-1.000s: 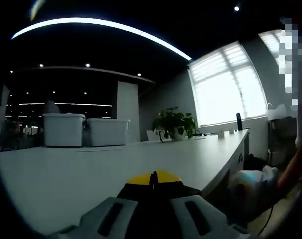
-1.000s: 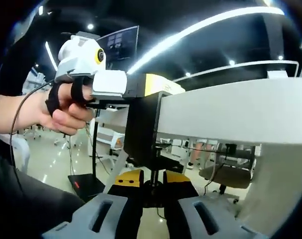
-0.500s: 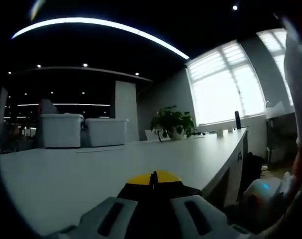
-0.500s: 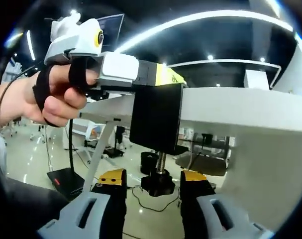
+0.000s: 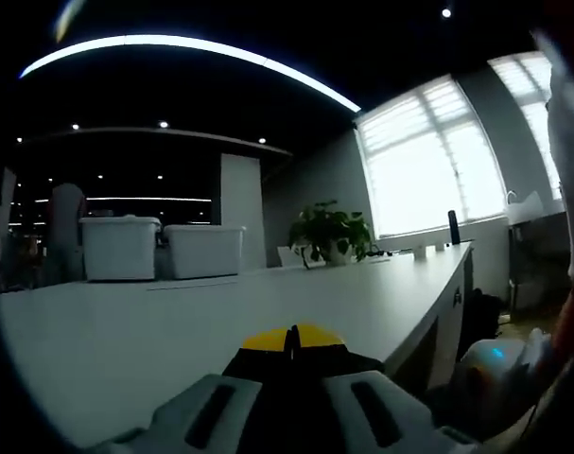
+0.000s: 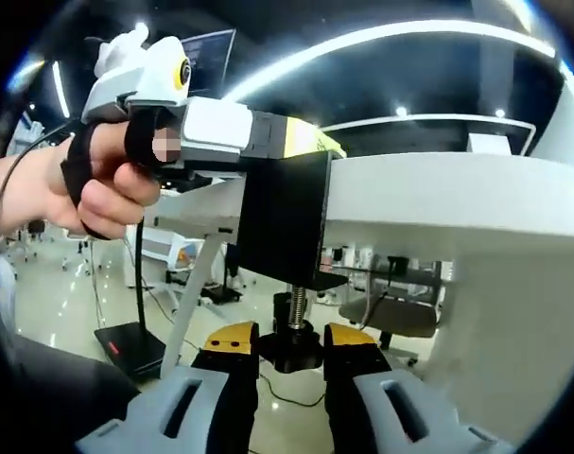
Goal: Clamp the fixed fixture on the desktop, loosen the retaining clip, secure it to the edge of the desk, and tighten the retaining clip.
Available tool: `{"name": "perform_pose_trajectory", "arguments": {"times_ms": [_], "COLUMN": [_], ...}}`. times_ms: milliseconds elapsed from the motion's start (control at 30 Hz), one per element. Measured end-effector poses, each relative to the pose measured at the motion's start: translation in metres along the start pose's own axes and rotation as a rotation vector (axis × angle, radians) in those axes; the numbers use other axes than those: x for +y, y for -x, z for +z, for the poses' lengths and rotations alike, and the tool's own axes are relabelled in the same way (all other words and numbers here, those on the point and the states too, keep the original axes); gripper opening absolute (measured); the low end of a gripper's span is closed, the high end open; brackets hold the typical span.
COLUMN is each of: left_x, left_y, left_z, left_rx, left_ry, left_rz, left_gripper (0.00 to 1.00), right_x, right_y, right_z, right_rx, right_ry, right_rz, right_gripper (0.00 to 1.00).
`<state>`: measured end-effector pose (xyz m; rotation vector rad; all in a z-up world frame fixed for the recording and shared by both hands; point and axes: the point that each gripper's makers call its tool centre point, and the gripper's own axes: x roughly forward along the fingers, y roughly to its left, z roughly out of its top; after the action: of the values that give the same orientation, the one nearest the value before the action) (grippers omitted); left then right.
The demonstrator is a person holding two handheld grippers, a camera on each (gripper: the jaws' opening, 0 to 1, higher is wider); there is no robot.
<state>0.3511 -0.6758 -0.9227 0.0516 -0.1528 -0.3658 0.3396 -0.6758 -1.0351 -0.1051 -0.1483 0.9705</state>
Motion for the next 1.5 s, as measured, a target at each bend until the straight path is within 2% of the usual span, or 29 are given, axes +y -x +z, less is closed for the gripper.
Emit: {"name": "perform_pose_trajectory", "arguments": {"times_ms": [200,300,433,533,633,767,833,933,1033,1133,1200,1267,1400,1500], "left_x": [0.000,0.000,-0.001,-0.001,-0.001,-0.002,-0.002,-0.002,-0.003,-0.003,-0.004,-0.005,-0.008,-0.010], "left_y": [0.000,0.001,0.001,0.002,0.002,0.000,0.000,0.000,0.000,0.000,0.000,0.001,0.001,0.001], "left_z": [0.001,0.001,0.001,0.001,0.000,0.001,0.000,0.000,0.001,0.000,0.000,0.001,0.002,0.002], "left_rx": [0.004,0.002,-0.002,-0.003,-0.006,0.001,0.002,-0.001,0.002,0.000,-0.002,-0.002,0.000,0.012], "left_ry": [-0.001,0.002,0.003,0.005,0.014,-0.011,-0.019,-0.017,-0.044,-0.029,-0.021,-0.019,-0.058,-0.105], "left_rz": [0.000,0.000,0.000,-0.003,-0.004,0.010,0.010,0.006,0.003,0.000,-0.001,-0.001,0.002,-0.016], "left_gripper": [0.01,0.01,0.01,0.01,0.01,0.01,0.01,0.01,0.01,0.01,0.01,0.01,0.01,0.01], "right_x": [0.006,0.008,0.008,0.010,0.007,0.000,-0.001,0.004,0.001,-0.002,-0.003,-0.004,0.004,0.010], "right_y": [-0.001,-0.001,0.000,0.001,0.006,0.018,0.023,0.033,0.043,0.048,0.049,0.048,0.042,0.039], "right_z": [0.000,0.000,0.000,-0.001,0.000,-0.008,-0.014,-0.008,-0.004,-0.005,-0.008,-0.001,0.013,0.012], "right_rx": [-0.014,-0.015,-0.021,-0.026,-0.022,0.022,0.060,0.056,0.060,0.079,0.109,0.102,0.087,0.085], "right_ry": [0.004,0.004,0.023,0.019,0.038,-0.011,0.025,0.083,0.045,-0.045,-0.066,-0.043,0.027,0.000], "right_rz": [0.208,0.289,0.326,0.327,0.278,0.148,0.096,0.038,-0.045,-0.138,-0.200,-0.253,-0.315,-0.338], "right_gripper": [0.25,0.25,0.25,0.25,0.26,0.27,0.31,0.34,0.34,0.34,0.34,0.34,0.34,0.34]}}
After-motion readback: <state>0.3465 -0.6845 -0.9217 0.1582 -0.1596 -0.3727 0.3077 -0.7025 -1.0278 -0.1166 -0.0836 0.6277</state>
